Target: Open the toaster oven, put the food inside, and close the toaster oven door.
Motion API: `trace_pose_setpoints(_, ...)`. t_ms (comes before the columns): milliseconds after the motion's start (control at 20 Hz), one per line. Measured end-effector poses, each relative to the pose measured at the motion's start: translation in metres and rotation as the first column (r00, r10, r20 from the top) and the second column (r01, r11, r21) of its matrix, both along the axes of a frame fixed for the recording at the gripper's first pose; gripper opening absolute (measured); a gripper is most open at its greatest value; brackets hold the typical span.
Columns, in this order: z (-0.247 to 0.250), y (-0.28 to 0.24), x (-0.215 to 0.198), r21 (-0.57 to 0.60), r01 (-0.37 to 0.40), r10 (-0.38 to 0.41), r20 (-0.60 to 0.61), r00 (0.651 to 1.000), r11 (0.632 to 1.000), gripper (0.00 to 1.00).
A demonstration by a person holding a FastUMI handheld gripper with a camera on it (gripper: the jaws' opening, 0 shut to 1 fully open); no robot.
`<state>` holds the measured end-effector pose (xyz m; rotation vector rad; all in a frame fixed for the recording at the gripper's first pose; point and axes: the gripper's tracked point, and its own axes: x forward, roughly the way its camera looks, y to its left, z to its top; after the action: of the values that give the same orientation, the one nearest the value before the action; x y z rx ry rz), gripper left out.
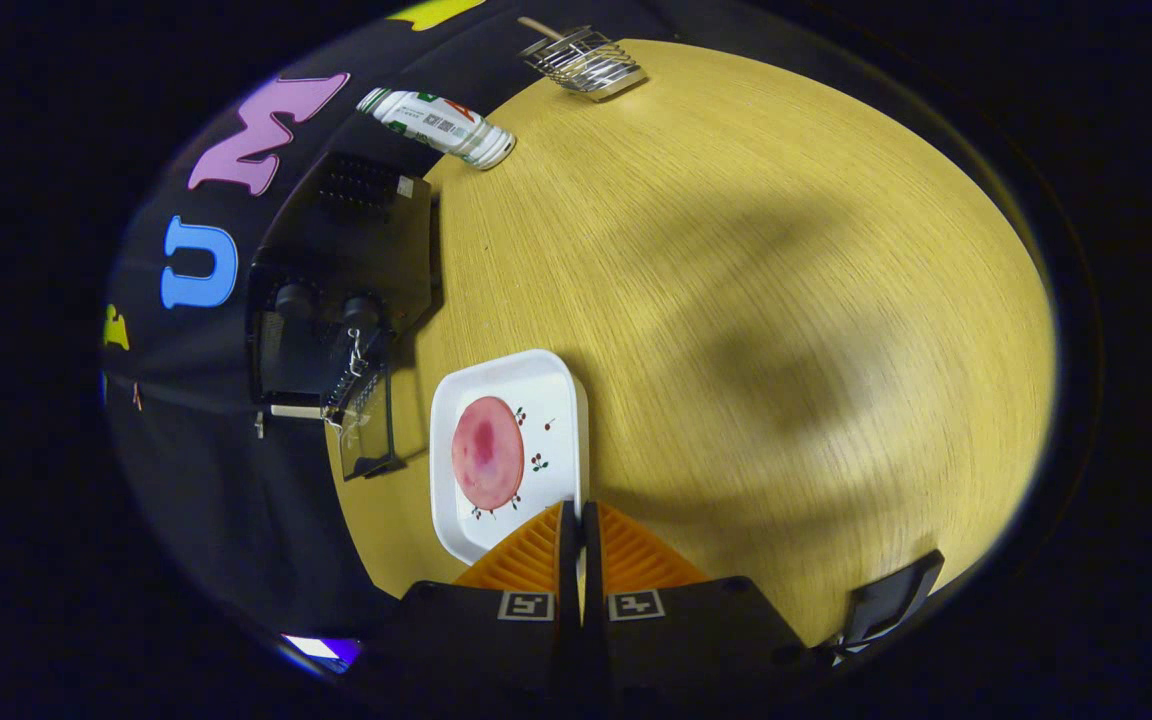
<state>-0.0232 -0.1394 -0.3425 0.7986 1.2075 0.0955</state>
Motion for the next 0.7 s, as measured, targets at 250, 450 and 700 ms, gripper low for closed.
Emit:
trace_pose_setpoints(250,0.025,0.007,-0.009,0.031,0.098,-0.099,0.03,0.995,0.995,0.05)
trace_pose_setpoints(450,0.046,0.022,-0.017,0.053,0.166,-0.169,0.062,0.984,0.985,0.05)
trace_pose_setpoints(700,0.079,0.056,-0.039,0.111,0.245,-0.256,0.099,0.962,0.963,0.05)
